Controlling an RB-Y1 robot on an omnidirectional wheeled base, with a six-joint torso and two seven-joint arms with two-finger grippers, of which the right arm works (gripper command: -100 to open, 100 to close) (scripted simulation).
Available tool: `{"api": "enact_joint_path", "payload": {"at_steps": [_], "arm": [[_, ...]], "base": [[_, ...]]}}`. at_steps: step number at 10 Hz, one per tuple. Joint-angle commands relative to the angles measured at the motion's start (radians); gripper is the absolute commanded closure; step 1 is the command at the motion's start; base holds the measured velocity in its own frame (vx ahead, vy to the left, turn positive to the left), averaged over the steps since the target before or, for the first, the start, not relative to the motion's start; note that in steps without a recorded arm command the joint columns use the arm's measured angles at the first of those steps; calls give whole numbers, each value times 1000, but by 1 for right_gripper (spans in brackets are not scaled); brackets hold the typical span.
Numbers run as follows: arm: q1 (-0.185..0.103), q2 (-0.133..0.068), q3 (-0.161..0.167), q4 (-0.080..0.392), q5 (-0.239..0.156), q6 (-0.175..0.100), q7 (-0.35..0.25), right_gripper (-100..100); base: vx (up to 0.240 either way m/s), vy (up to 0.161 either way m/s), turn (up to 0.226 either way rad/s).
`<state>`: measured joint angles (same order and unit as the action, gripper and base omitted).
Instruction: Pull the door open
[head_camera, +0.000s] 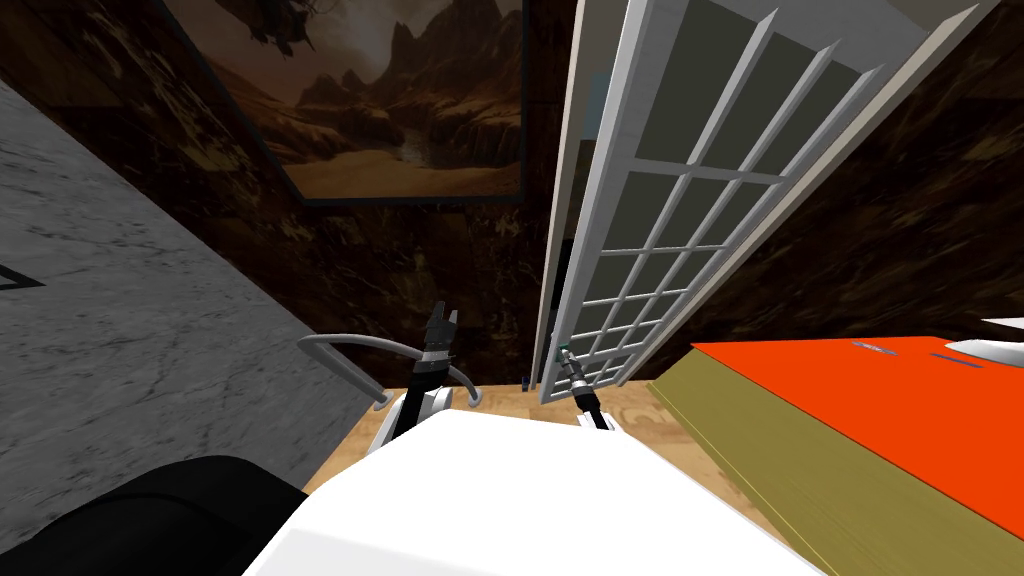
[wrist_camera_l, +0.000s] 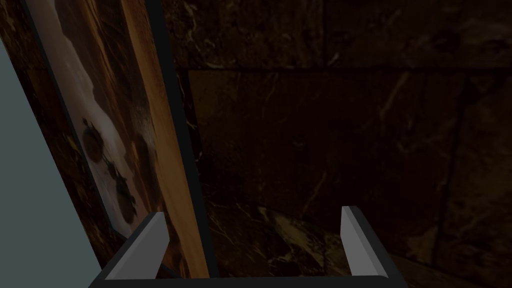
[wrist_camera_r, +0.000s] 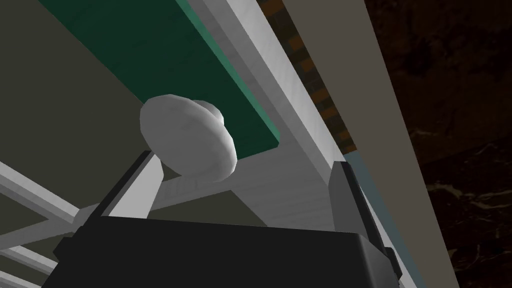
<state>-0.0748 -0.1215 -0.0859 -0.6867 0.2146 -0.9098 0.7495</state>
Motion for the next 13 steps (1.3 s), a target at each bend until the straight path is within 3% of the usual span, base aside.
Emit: {"api": "enact_joint_path", "payload": {"at_steps": [1,5,7,12,13], "arm": [[16,19,29,-8,-4,15,-50,100],[16,12,40,-6,-30,14,-128,100],[16,12,40,-24,-30,14,-134,100],[16,12,40,-6,-30,14,-134,100],[16,8,46,-5,-45,14,-175,100]], "base": [[-31,-13,38],[-25,-15,58],[-16,-7,8],[-1,0,1],[-18,-6,81]]}}
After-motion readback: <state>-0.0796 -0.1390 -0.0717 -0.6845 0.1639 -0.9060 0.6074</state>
